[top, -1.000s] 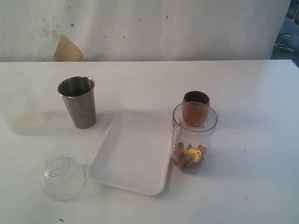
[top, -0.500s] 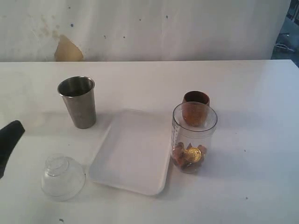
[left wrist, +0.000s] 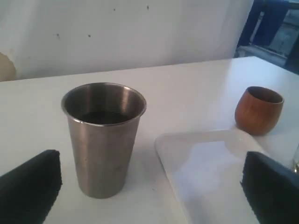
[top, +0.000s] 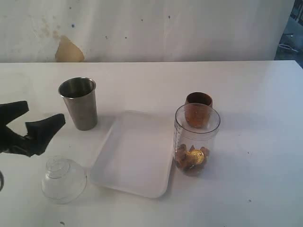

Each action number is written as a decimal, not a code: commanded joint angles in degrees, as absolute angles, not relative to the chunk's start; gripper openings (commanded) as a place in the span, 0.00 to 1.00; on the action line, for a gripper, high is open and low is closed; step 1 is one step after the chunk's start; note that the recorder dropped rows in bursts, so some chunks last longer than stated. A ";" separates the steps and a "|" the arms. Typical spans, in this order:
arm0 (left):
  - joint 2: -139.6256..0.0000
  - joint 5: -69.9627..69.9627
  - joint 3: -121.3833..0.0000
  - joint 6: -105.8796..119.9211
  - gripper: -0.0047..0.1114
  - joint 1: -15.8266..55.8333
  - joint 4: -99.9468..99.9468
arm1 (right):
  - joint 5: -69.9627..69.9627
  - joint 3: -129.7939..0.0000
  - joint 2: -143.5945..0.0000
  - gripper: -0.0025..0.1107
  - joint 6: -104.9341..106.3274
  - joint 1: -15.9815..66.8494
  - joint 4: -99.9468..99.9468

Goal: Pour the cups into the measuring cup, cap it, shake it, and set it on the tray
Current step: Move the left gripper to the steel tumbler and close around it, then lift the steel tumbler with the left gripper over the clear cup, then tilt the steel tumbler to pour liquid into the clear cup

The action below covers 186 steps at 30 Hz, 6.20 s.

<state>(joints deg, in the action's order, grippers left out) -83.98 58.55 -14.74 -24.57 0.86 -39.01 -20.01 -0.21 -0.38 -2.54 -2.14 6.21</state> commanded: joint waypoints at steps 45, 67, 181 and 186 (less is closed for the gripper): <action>-123.55 58.49 -53.35 -14.78 0.94 5.43 -37.88 | -20.14 0.00 0.00 0.02 -3.63 -2.39 6.19; -119.63 54.77 -53.33 -25.65 0.04 5.43 -44.04 | -20.14 0.00 0.00 0.02 -3.63 -2.39 6.19; -109.58 44.84 -64.88 0.32 0.04 34.68 -43.35 | -20.14 0.00 0.00 0.02 -5.87 -2.39 6.04; -109.58 44.34 -66.89 0.00 0.04 34.68 -43.35 | -20.14 0.00 0.00 0.02 -5.87 -2.39 6.04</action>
<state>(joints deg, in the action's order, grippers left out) -110.40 41.35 -64.91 0.00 34.52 -45.48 -20.01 -0.21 -0.38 -5.43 -2.14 6.11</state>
